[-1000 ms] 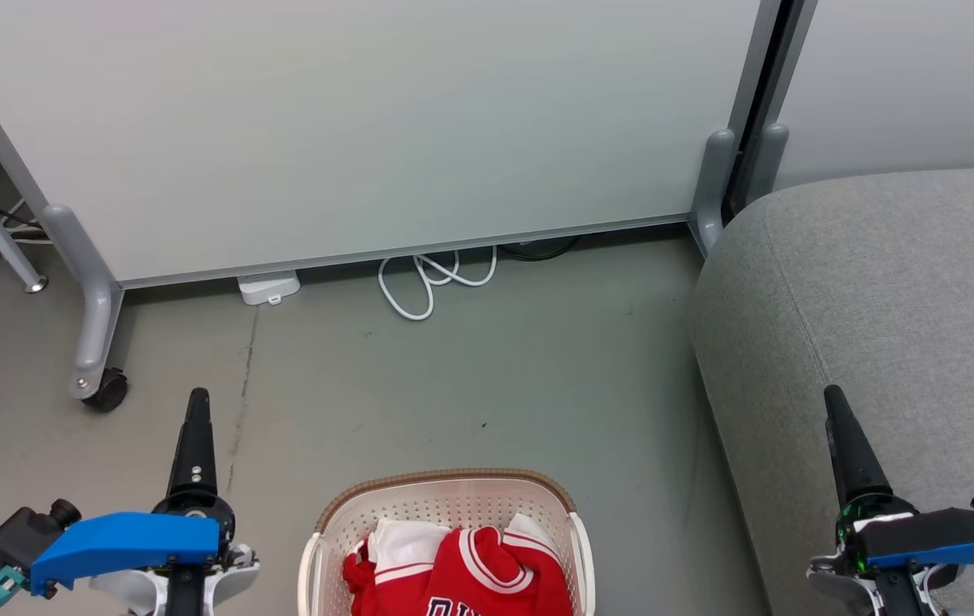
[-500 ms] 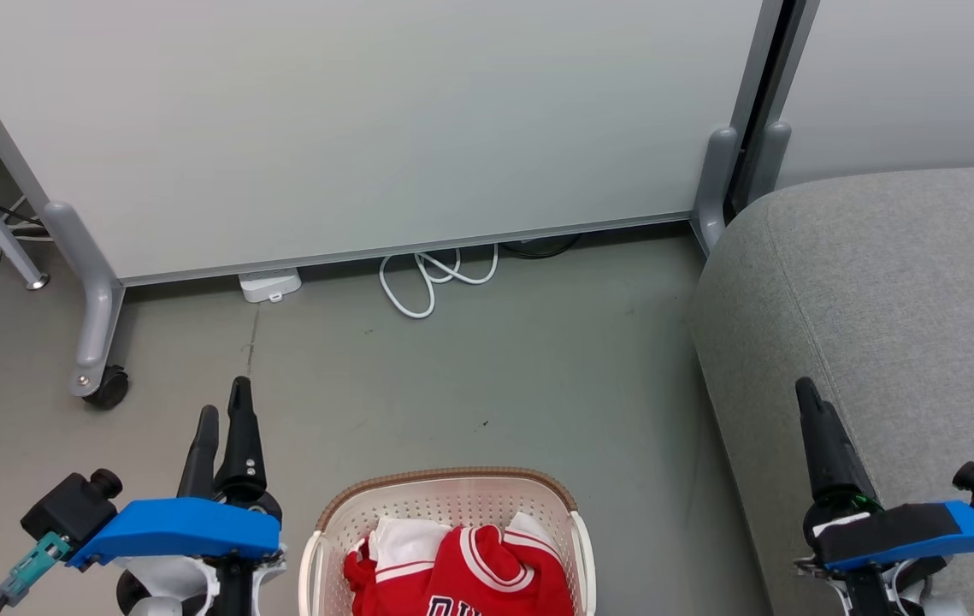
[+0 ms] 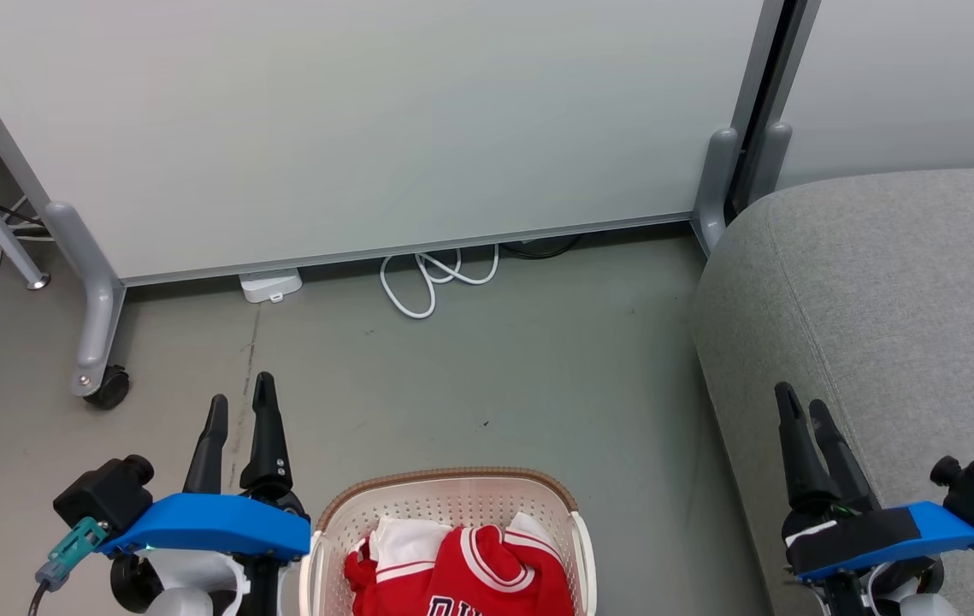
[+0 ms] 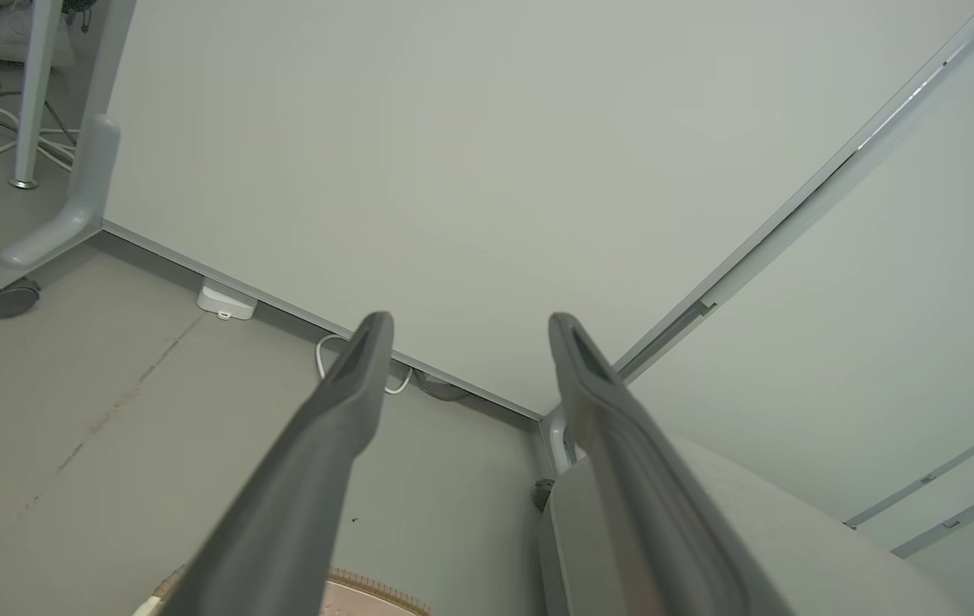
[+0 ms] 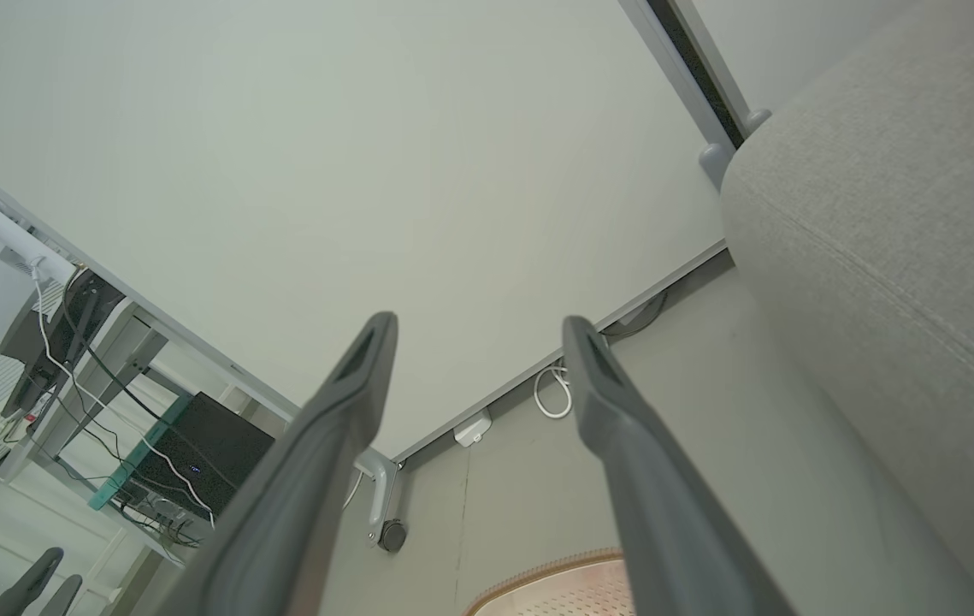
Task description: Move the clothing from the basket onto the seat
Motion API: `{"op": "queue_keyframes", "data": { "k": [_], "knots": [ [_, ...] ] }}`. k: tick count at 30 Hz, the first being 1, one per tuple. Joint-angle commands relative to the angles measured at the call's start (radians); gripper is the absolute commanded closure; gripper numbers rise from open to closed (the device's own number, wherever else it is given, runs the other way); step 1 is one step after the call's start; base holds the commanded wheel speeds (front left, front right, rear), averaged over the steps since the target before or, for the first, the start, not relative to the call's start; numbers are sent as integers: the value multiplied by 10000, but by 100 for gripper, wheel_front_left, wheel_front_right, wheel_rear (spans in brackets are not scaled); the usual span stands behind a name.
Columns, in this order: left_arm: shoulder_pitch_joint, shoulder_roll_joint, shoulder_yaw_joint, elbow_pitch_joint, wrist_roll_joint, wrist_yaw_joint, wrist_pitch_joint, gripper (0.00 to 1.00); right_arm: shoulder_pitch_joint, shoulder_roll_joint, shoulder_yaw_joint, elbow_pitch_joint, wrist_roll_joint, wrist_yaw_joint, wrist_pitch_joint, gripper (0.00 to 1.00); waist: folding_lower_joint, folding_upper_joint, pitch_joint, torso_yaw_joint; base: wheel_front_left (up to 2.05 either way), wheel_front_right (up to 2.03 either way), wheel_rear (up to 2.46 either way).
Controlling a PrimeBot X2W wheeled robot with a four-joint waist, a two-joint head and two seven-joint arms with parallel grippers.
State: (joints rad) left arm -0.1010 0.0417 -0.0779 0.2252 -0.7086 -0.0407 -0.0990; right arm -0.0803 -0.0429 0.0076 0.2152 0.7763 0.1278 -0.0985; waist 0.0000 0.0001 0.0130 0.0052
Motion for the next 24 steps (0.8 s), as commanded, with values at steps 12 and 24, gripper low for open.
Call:
{"op": "queue_keyframes", "data": {
  "k": [12, 24],
  "knots": [
    [-360, 83, -326, -31, 1563, 40, -410, 0, -351, -75, 225, -59, -1586, 28, -411, 0, 0, -1, 28, 24, 0, 0, 0],
    [-420, 88, -593, 19, 2825, 123, -728, 0, -359, -82, 416, -93, -2873, 31, -729, 0, 0, -1, 64, 42, 0, 0, 0]
  ]
}}
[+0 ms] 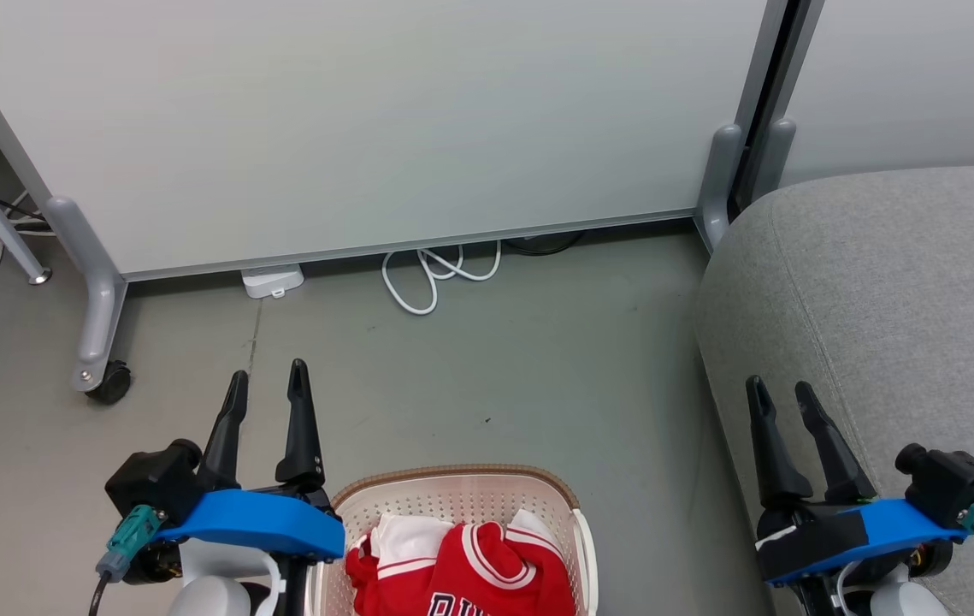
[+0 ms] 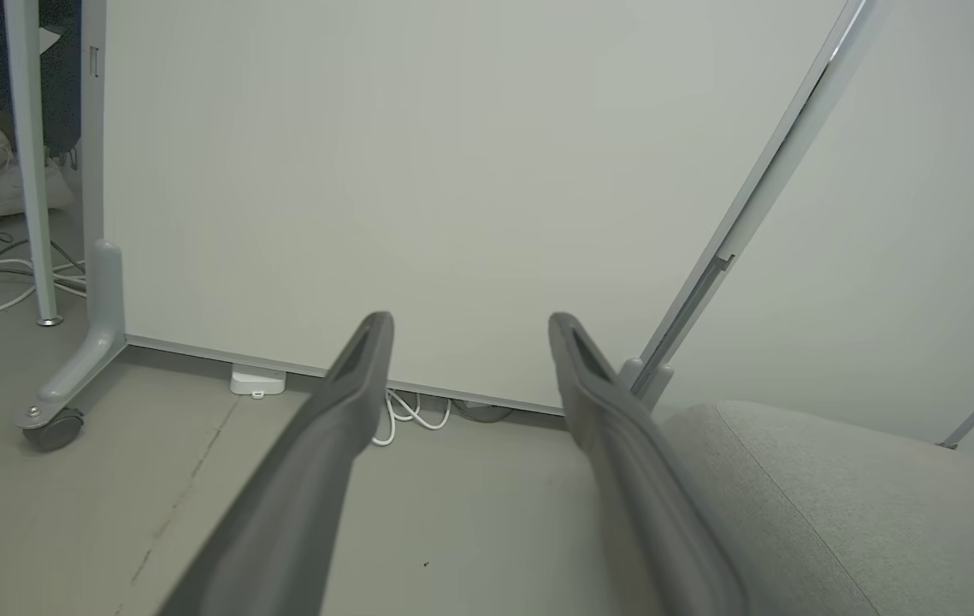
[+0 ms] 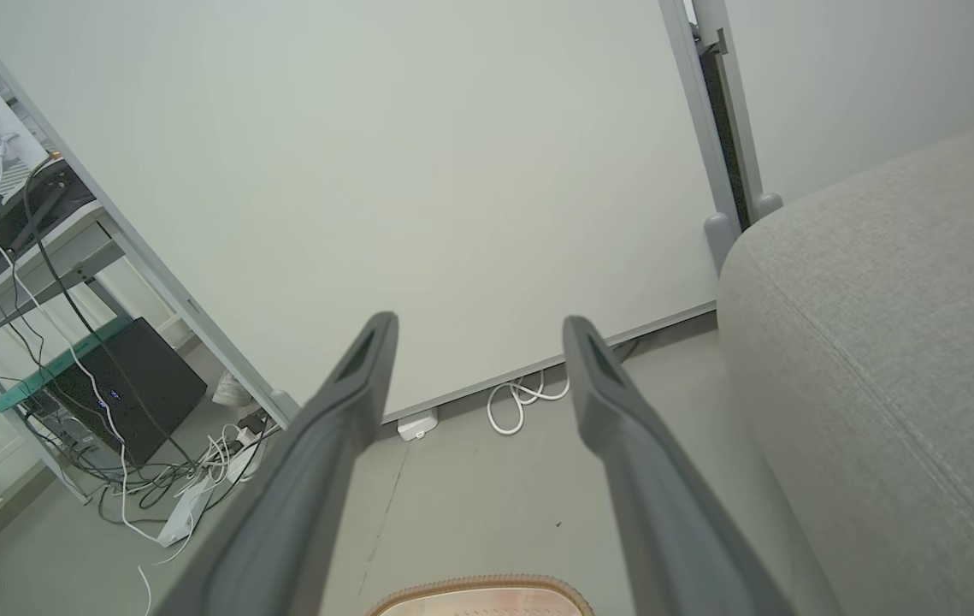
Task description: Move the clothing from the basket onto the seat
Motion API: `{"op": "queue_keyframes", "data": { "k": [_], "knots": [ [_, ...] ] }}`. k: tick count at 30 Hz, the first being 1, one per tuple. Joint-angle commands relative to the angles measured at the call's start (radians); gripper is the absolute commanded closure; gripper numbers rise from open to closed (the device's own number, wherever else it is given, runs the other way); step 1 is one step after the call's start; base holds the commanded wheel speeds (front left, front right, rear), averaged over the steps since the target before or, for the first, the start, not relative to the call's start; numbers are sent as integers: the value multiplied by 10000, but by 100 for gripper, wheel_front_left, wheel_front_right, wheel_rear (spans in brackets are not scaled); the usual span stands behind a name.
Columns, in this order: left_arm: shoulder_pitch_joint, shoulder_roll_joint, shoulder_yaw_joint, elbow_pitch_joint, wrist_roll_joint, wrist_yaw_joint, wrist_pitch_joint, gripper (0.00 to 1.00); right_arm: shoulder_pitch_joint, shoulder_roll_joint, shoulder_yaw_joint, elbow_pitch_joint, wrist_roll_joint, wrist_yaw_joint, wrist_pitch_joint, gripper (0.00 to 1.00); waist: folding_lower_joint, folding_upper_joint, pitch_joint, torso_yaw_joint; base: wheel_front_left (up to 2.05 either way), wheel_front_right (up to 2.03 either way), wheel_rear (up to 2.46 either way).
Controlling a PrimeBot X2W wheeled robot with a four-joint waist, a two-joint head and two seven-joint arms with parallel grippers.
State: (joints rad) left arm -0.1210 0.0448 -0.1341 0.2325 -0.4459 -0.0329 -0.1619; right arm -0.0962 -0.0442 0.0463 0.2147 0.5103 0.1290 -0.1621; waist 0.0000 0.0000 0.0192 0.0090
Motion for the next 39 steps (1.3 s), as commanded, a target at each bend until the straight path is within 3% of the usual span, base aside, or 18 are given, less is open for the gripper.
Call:
{"op": "queue_keyframes", "data": {
  "k": [1, 39],
  "knots": [
    [-232, 58, -57, -52, 293, 54, -118, 0, -196, -69, 42, -88, -317, 19, -110, 0, 0, 0, 5, 10, 0, 0, 0],
    [-392, 68, -773, 239, 3106, -44, -891, 0, -324, -83, 523, 8, -3411, 27, -891, 0, 0, 0, 73, 99, 0, 0, 0]
  ]
}}
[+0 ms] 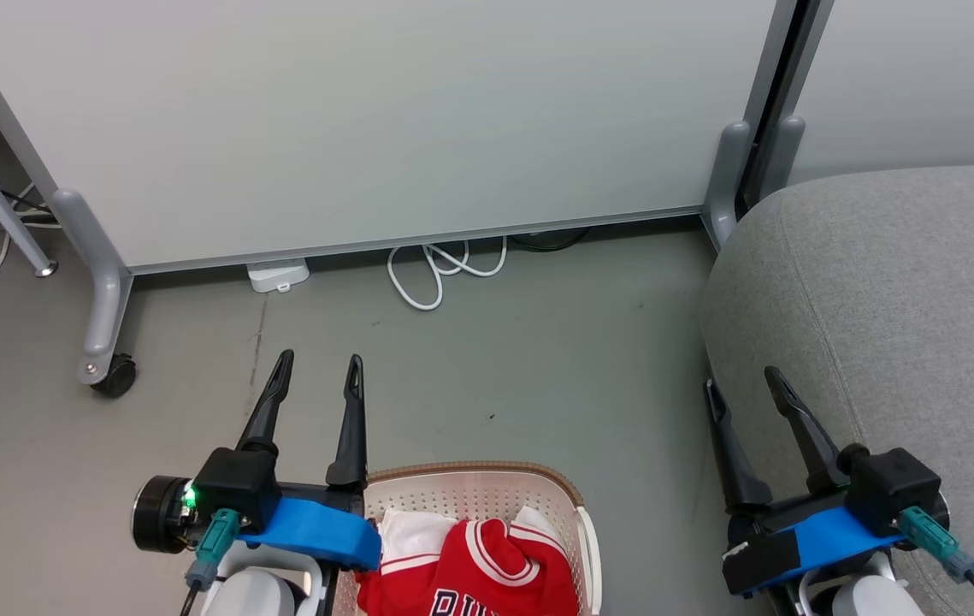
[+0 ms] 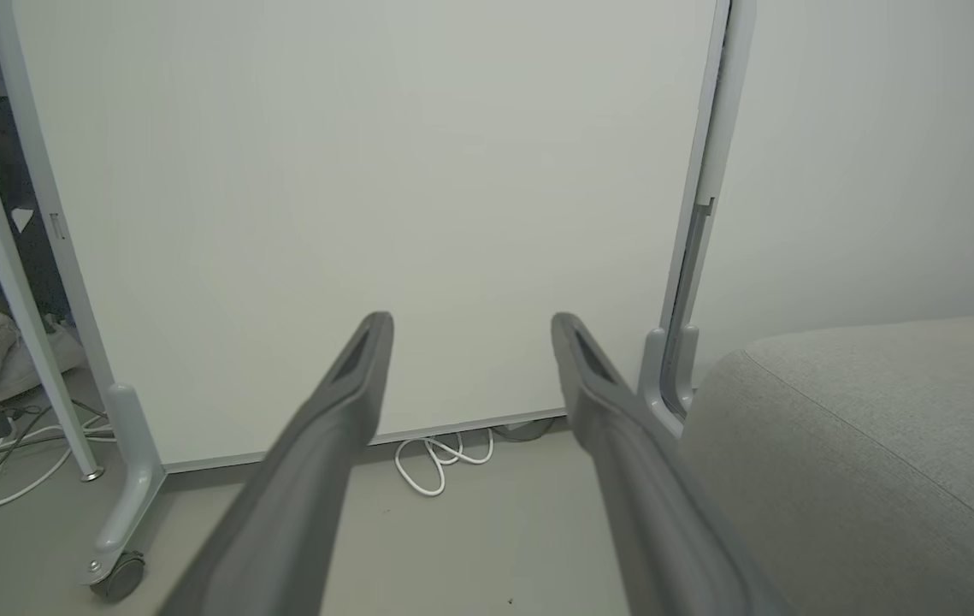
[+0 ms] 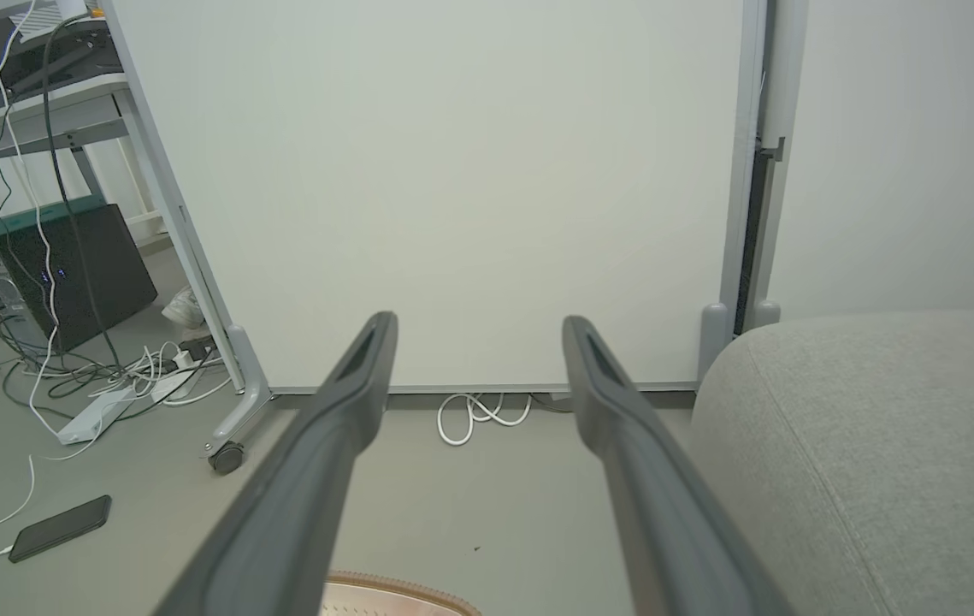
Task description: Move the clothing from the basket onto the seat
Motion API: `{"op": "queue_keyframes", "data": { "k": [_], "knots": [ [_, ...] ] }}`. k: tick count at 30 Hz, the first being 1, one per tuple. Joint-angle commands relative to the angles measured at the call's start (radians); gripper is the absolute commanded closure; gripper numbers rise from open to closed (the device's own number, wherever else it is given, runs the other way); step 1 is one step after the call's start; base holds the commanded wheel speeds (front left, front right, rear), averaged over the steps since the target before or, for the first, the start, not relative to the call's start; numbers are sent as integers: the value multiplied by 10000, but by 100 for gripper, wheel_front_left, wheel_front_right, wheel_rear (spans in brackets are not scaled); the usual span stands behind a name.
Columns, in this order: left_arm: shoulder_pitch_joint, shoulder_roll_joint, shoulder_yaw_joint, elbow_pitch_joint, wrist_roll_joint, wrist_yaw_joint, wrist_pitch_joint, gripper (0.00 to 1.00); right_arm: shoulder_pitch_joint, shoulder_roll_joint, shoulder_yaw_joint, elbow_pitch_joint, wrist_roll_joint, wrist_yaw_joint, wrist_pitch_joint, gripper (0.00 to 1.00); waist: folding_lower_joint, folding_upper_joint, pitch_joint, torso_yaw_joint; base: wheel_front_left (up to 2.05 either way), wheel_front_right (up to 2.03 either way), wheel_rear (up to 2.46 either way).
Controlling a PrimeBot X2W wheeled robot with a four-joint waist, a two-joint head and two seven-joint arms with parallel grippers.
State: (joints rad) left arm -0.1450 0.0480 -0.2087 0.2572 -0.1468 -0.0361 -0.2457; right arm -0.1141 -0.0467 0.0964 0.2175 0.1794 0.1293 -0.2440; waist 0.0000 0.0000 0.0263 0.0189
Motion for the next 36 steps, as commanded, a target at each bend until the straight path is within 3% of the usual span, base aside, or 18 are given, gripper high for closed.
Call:
{"op": "queue_keyframes", "data": {
  "k": [1, 9, 28, 36],
  "knots": [
    [-159, 36, -41, 1, 177, -19, -58, 0, -149, -58, 34, -20, -171, 23, -91, 0, 0, 0, 3, -1, 0, 0, 0],
    [-205, 38, -193, 92, 646, -46, -213, 0, -122, -62, 103, -56, -724, 25, -235, 0, 0, 0, 22, 36, 0, 0, 0],
    [-270, 36, -135, 280, 436, -156, -210, 0, -169, -59, 111, -2, -669, 24, -221, 0, 0, 0, 80, 23, 0, 0, 0],
    [-769, 34, -348, 713, 649, -421, -208, 0, -420, -59, -25, -97, -753, 24, -221, 0, 0, 0, 451, -30, 0, 0, 0]
  ]
}}
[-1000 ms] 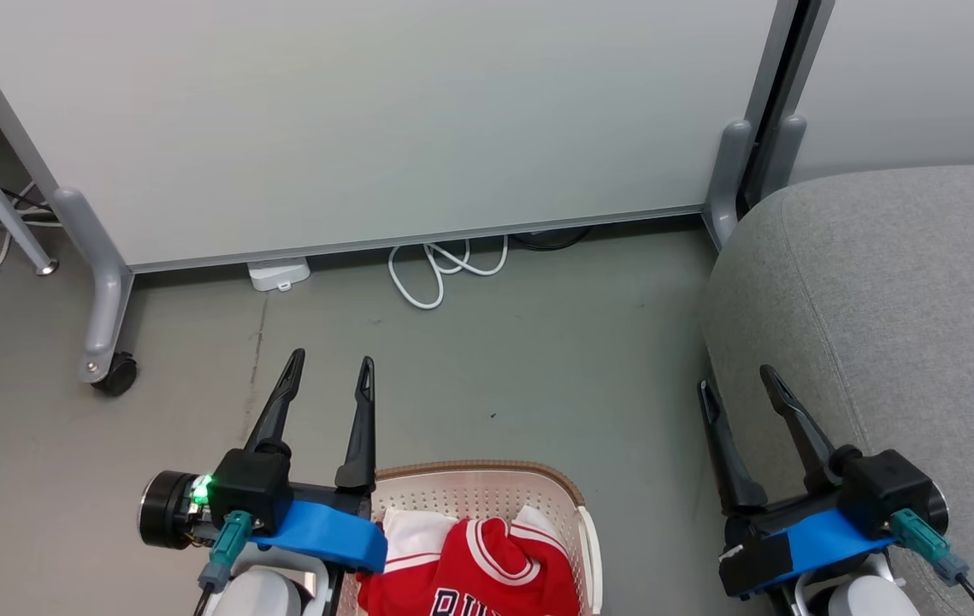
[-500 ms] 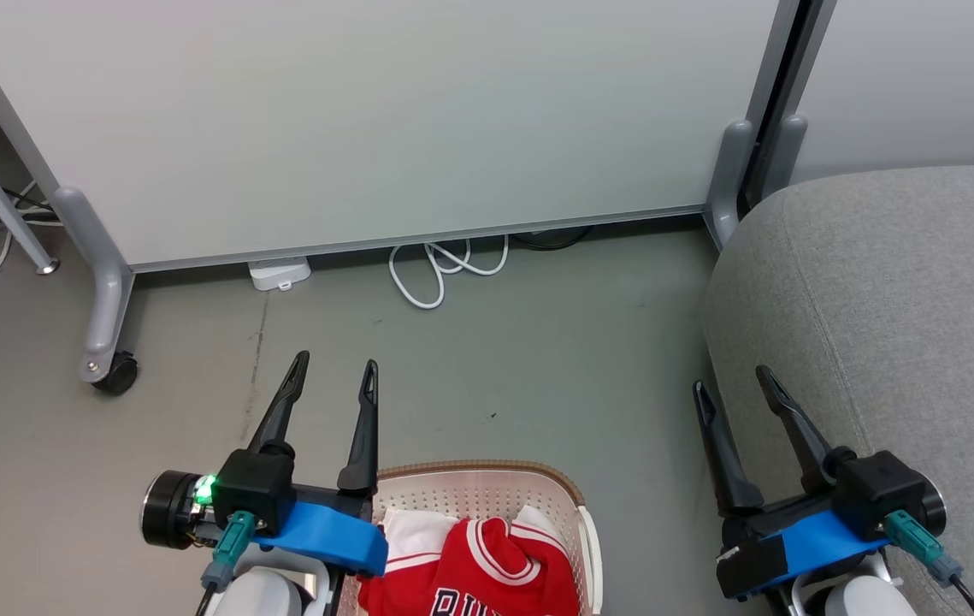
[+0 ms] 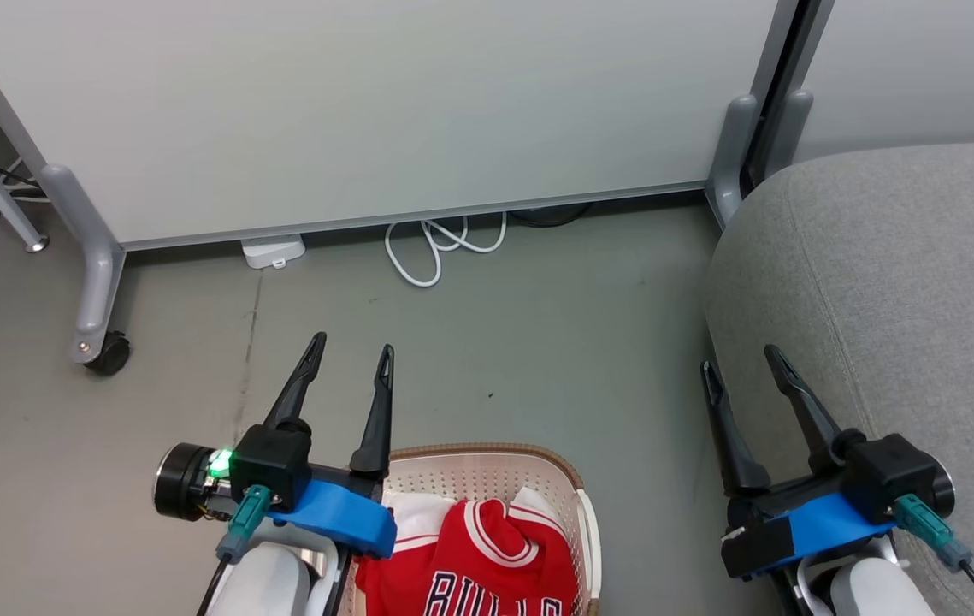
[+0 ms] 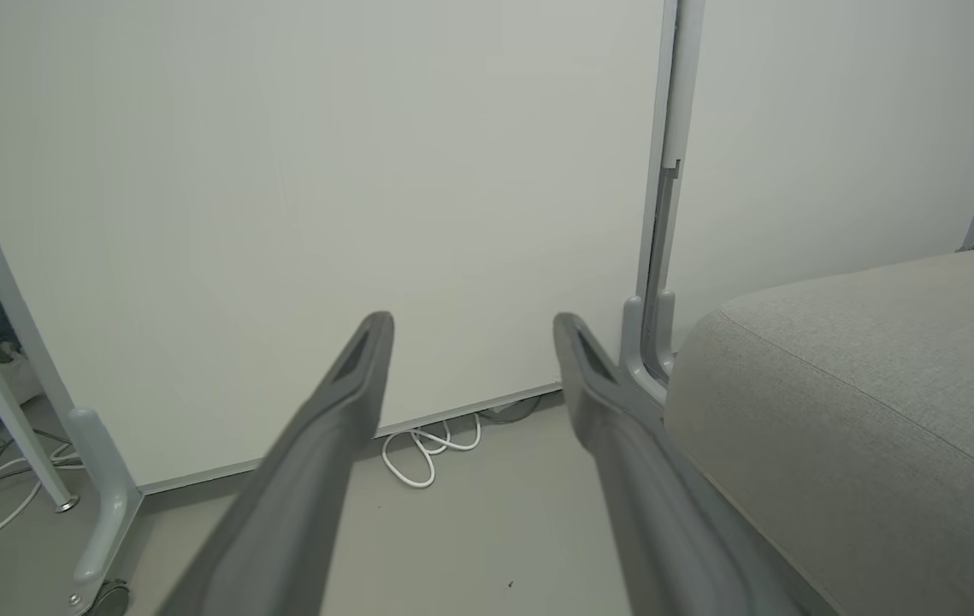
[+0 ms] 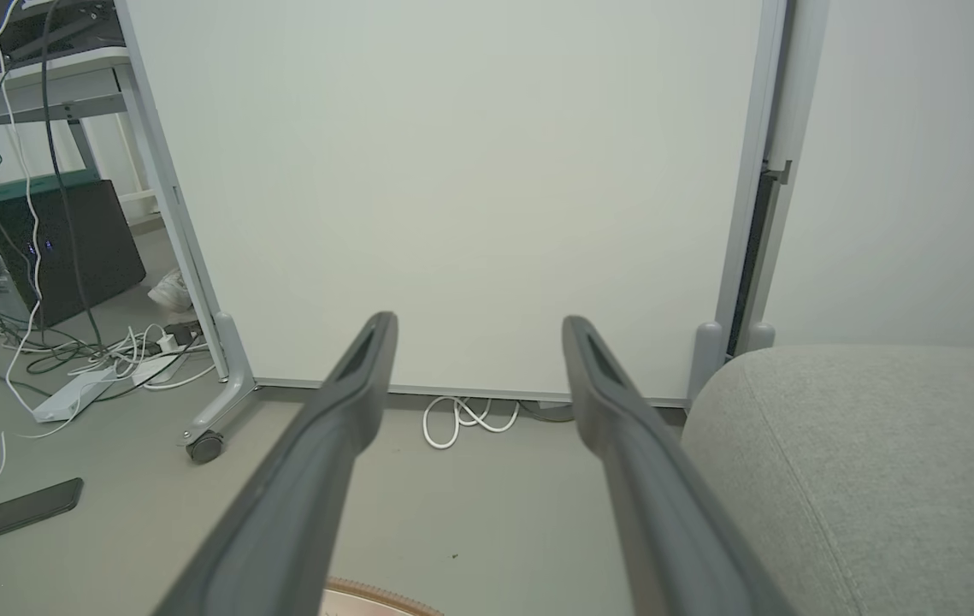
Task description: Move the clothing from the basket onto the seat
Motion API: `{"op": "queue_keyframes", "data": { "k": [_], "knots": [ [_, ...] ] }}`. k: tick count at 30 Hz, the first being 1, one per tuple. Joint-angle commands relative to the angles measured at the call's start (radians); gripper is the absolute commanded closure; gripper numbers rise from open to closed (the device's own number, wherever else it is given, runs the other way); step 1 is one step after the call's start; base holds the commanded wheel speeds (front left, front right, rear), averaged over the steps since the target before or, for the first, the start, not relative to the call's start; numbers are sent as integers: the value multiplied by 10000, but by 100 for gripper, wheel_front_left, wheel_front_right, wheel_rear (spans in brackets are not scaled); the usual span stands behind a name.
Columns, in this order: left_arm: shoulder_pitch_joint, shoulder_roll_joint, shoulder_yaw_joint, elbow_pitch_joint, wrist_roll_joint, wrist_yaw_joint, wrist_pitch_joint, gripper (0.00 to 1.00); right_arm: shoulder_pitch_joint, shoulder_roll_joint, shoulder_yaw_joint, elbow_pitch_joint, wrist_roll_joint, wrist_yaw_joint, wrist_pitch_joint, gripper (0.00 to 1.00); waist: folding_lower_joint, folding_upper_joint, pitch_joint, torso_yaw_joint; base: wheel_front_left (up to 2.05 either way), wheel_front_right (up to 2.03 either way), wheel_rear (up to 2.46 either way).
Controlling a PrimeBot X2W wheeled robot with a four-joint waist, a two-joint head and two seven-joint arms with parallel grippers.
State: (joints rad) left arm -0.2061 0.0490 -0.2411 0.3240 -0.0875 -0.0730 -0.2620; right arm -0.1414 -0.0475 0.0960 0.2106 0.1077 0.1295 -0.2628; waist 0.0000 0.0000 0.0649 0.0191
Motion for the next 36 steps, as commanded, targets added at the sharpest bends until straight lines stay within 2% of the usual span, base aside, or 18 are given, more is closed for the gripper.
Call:
{"op": "queue_keyframes", "data": {
  "k": [1, 9, 23, 36],
  "knots": [
    [-264, 29, -75, 161, 128, -105, -45, 0, -200, -52, -43, -42, -52, 22, -33, 0, 0, 0, 128, -58, 0, 0, 0],
    [-1218, 314, -905, 1281, 545, -516, -38, 0, -726, -47, -65, -218, -211, 22, -31, 0, 0, 0, 970, -441, 0, 0, 0],
    [-3168, 1068, -3196, 3439, 301, -573, -38, 0, -2144, -43, -10, -597, -388, 22, -21, 0, 0, 0, 3145, -1410, 0, 0, 0],
    [-5214, 1580, -6212, 6618, -197, -575, -39, 0, -3135, -40, 283, -968, -196, 20, -21, 0, 0, 0, 4993, -2046, 0, 0, 0]
  ]
}}
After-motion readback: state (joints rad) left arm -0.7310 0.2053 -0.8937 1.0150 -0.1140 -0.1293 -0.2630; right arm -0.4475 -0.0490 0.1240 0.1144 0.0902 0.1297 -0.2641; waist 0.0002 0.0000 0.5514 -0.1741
